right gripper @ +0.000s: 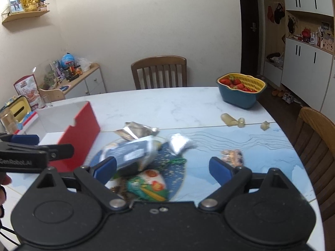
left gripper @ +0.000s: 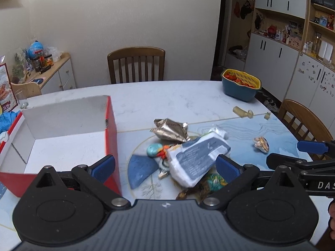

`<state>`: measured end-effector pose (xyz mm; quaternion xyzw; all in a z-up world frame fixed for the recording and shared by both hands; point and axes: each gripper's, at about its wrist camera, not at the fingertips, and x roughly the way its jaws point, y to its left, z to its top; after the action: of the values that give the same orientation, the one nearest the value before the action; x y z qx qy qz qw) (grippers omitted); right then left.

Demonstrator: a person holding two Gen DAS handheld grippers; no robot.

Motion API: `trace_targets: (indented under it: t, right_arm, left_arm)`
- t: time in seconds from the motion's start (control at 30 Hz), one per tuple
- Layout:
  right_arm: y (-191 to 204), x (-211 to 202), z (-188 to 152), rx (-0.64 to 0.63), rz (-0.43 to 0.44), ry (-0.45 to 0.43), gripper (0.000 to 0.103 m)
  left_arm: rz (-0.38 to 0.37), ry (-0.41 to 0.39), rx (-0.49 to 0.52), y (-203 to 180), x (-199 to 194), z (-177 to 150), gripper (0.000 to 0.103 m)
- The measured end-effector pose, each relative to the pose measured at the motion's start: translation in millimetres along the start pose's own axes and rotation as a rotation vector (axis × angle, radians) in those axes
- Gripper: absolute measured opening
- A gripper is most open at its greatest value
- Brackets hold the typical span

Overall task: Organize objects
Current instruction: 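Reach left tool to grey packet while right tool reaches bunny-face charm, then close left tool on grey packet while right tool grasps bunny-face charm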

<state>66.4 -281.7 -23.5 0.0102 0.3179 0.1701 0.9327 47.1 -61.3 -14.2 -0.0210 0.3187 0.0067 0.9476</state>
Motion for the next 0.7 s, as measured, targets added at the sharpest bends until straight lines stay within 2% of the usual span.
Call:
trace_targets:
  t: [0.07, 0.13, 0.17, 0.23, 0.33, 0.53, 0.7]
  right_arm:
    - [-12.3, 6.5, 1.5, -0.004, -0.007, 0.007, 0.094]
    - [-24.1, 13.0, 2.7, -0.010, -0.016, 0.013, 0.094]
    - [-30.1, 16.8, 3.1, -0.012, -0.022, 0.018, 0.094]
    - [-41.4, 24.0, 3.6, -0.015, -0.031, 0.025, 0.094]
    - [-58.6, 36.7, 4.0, -0.022, -0.052, 0.041, 0.094]
    - [-88.2, 63.5, 4.1, -0.012, -0.064, 0.087, 0.092]
    - [-102.5, 78.3, 3.5, -0.003, -0.066, 0.114, 0.092]
  left_arm:
    - [0.006, -0.028, 0.012, -6.4, 7.2, 3.8, 0.103]
    - [-0.001, 0.008, 0.012, -12.8, 18.0, 5.3, 0.103]
    - [-0.003, 0.052, 0.007, -16.6, 25.1, 4.5, 0.103]
    - [-0.020, 0.075, 0.001, -23.1, 35.7, 5.7, 0.103]
    - [-0.045, 0.098, 0.022, -33.3, 50.3, 7.1, 0.103]
    - [-0.034, 0.147, 0.065, -50.5, 78.2, 3.5, 0.103]
    - [-0.039, 0.156, 0.121, -66.0, 92.3, 1.5, 0.103]
